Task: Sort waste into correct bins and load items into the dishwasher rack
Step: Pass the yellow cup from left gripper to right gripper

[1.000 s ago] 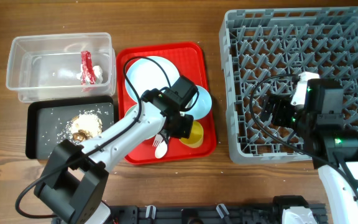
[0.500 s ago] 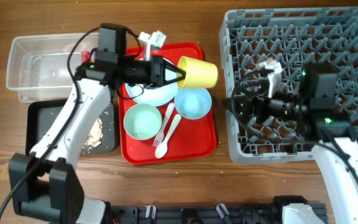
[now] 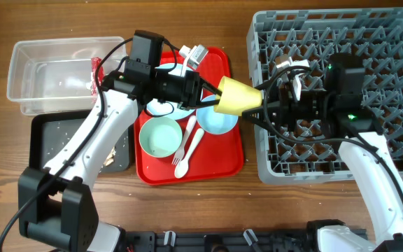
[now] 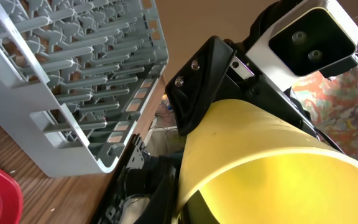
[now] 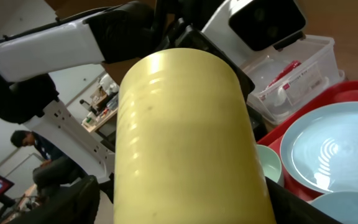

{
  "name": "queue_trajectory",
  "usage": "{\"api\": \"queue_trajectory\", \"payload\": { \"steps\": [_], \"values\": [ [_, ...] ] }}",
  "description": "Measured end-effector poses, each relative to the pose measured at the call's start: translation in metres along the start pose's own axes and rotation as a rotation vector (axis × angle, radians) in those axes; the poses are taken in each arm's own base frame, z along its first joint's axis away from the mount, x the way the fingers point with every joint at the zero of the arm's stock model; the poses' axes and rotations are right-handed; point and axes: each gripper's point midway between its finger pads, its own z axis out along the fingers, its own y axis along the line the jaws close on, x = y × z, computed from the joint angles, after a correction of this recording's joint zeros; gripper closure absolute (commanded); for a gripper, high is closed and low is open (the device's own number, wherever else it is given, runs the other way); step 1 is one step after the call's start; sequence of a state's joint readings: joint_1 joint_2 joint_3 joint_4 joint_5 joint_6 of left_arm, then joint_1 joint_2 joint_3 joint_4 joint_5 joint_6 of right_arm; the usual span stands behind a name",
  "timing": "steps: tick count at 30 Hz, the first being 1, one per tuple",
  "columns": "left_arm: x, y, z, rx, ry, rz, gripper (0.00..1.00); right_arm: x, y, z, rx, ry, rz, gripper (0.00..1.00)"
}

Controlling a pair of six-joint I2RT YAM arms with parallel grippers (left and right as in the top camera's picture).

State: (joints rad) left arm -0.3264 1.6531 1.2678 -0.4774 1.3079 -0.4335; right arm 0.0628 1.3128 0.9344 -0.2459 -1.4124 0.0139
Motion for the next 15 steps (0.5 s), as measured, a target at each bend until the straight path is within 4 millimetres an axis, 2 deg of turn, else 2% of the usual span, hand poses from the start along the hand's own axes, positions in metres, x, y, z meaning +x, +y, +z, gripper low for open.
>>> {"api": "queue_trajectory", "payload": {
  "steps": [5, 8, 9, 10, 12, 13, 15],
  "values": [
    [0.0, 0.0, 0.0, 0.002, 0.002, -0.01, 0.96, -0.001, -0.003, 0.001, 0.019, -0.002, 0.003, 0.34],
    [0.0, 0.0, 0.0, 0.002, 0.0, -0.009, 0.95, -0.002, -0.005, 0.001, 0.03, -0.002, 0.016, 0.35],
    [0.0, 0.0, 0.0, -0.001, -0.001, -0.009, 0.69, -0.002, -0.006, 0.001, 0.037, -0.002, 0.019, 0.35],
    [-0.001, 0.001, 0.0, -0.005, -0.003, -0.009, 0.54, -0.002, -0.007, 0.002, 0.044, -0.001, 0.019, 0.36],
    [-0.003, 0.009, 0.0, -0.052, -0.023, -0.023, 0.49, -0.002, -0.023, 0.001, 0.133, -0.003, 0.024, 0.38],
    [-0.004, 0.019, -0.001, -0.103, -0.041, -0.044, 0.4, -0.002, -0.03, 0.0, 0.176, -0.005, 0.026, 0.38],
    [-0.009, 0.057, -0.009, -0.313, -0.114, -0.103, 0.33, 0.002, -0.05, -0.005, 0.292, -0.001, 0.054, 0.38]
  ]
}}
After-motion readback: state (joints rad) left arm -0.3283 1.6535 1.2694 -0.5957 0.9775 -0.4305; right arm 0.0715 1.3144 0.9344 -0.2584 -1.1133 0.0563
